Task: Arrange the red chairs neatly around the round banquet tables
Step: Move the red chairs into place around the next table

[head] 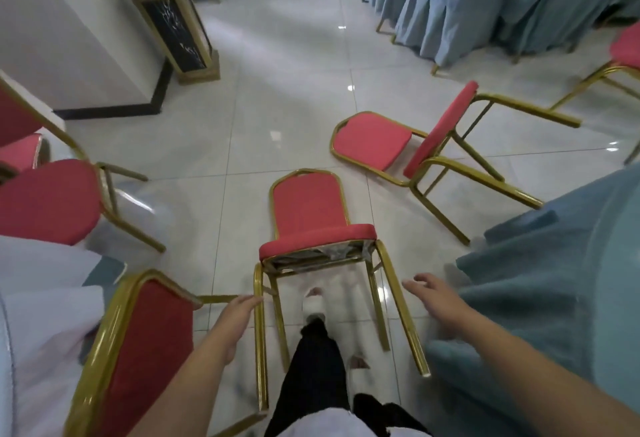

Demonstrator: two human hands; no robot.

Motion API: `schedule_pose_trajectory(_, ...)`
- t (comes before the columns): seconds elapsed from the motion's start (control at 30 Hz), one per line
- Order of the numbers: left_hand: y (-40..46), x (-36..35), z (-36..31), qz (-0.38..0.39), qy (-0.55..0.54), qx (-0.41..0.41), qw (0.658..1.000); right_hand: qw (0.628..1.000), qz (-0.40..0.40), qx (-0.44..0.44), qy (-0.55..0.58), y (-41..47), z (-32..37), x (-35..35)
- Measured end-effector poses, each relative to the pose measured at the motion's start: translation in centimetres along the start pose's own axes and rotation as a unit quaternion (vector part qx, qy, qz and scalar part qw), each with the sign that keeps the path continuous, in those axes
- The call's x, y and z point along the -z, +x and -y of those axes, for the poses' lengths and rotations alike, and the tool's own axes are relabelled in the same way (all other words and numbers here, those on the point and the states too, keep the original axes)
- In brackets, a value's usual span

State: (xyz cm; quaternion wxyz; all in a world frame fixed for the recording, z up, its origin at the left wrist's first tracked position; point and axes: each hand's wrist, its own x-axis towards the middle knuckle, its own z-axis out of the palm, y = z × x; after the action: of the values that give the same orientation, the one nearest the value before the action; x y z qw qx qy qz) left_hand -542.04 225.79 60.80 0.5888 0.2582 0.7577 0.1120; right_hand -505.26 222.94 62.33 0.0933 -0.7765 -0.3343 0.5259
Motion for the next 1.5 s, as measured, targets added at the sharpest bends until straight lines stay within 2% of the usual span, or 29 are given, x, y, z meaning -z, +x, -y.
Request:
schedule_pose_trajectory(0.2,10.9,0.3,-4.6,-0.010,0.019,0.073,0.997,0.993,0.010,-0.106,-0.043,11.0,4.8,-0.9)
schedule_pose_trajectory(0.33,18.5,-0.6,-6.3,0.002,0.011,0.134,0.991,0.982,0.021,-0.189,0.019,17.7,7.4,-2.9)
schedule_pose_trajectory(0.57,28.8,-2.1,-6.5,0.012,-0.066,0.244,0.967,0.971,0.073,-0.203,0.100,26.1,15.7,-6.0)
schedule_pose_trajectory(0.73,33.0,-2.5,-5.6,0.021,-0.145,0.342,0.928,0.948,0.063,-0.296,0.095,33.9,11.5,-7.3)
schedule_pose_trajectory(0.87,34.6,-2.6,-5.2,0.001,-0.206,0.342,0.917,0.925,0.043,-0.357,0.128,36.6,10.0,-7.2)
schedule_pose_trajectory(1.03,34.4,-2.5,-5.4,0.004,-0.227,0.352,0.908,0.905,0.044,-0.378,0.190,37.3,8.7,-7.6)
schedule_pose_trajectory(1.3,30.5,-2.4,-4.5,0.007,-0.300,0.269,0.915,0.878,0.002,-0.353,0.324,33.7,6.9,-7.3)
schedule_pose_trajectory(1.5,27.6,-2.1,-5.4,-0.008,-0.338,0.185,0.923,0.887,0.011,-0.275,0.371,30.6,8.0,-4.8)
